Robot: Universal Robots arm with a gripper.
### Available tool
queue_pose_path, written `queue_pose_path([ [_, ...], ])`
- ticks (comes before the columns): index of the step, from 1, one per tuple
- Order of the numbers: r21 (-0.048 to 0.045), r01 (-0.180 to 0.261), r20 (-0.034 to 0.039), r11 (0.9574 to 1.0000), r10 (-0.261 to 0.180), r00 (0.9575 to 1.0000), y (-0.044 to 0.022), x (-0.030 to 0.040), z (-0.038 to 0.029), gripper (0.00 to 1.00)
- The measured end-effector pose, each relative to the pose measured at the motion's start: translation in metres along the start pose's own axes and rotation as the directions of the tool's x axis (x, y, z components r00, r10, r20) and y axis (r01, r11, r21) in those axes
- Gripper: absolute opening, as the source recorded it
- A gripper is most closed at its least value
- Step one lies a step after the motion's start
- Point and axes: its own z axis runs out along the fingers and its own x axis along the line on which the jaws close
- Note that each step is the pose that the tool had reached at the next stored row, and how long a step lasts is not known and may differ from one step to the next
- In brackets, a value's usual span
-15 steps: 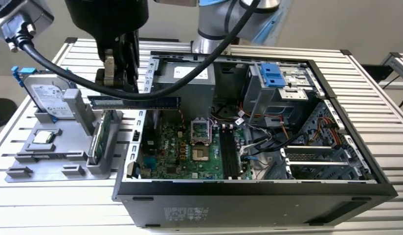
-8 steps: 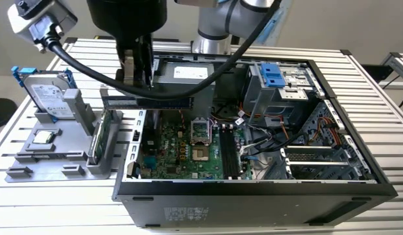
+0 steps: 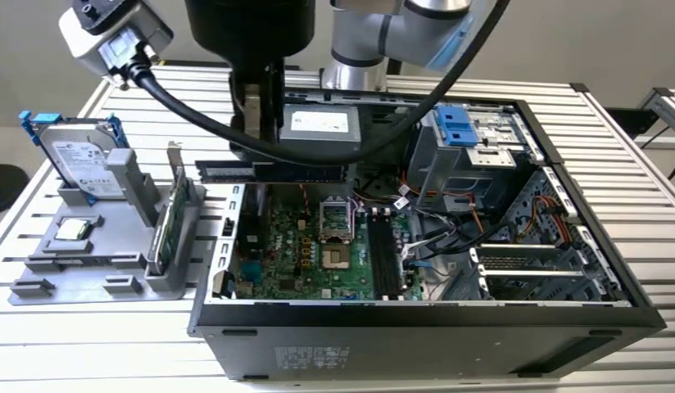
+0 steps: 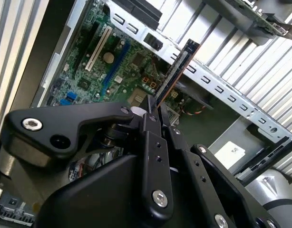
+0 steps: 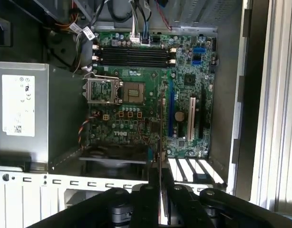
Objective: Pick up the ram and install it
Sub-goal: 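Pick up the ram and move it above insertion slot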
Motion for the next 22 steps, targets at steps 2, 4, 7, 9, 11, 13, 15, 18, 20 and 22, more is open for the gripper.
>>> queue_pose_path([
  [2,0.0,0.0,0.0,1.0,0.0,1.0,0.0051,-0.0001,0.0,0.0],
  [4,0.0,0.0,0.0,1.0,0.0,1.0,0.0104,-0.0002,-0.0001,0.0],
  [7,-0.0001,0.0,-0.0001,1.0,0.0,1.0,0.0182,-0.0003,-0.0001,0.0],
  [9,0.0,0.0,0.0,1.0,0.0,1.0,0.0237,-0.0005,-0.0002,0.0],
  [11,0.0,0.0,-0.0001,1.0,0.0,1.0,0.0288,-0.0006,-0.0002,0.0],
  [13,0.0,0.0,0.0,1.0,0.0,1.0,0.0339,-0.0007,-0.0003,0.0],
  [15,-0.0001,0.0,-0.0001,1.0,0.0,1.0,0.0392,-0.0008,-0.0003,0.0],
  [18,0.0,0.0,-0.0001,1.0,0.0,1.0,0.0473,-0.0009,-0.0003,0.0],
  [20,0.0,0.0,0.0,1.0,0.0,1.0,0.0523,-0.001,-0.0004,0.0],
  [22,0.0,0.0,0.0,1.0,0.0,1.0,0.0577,-0.0011,-0.0004,0.0],
])
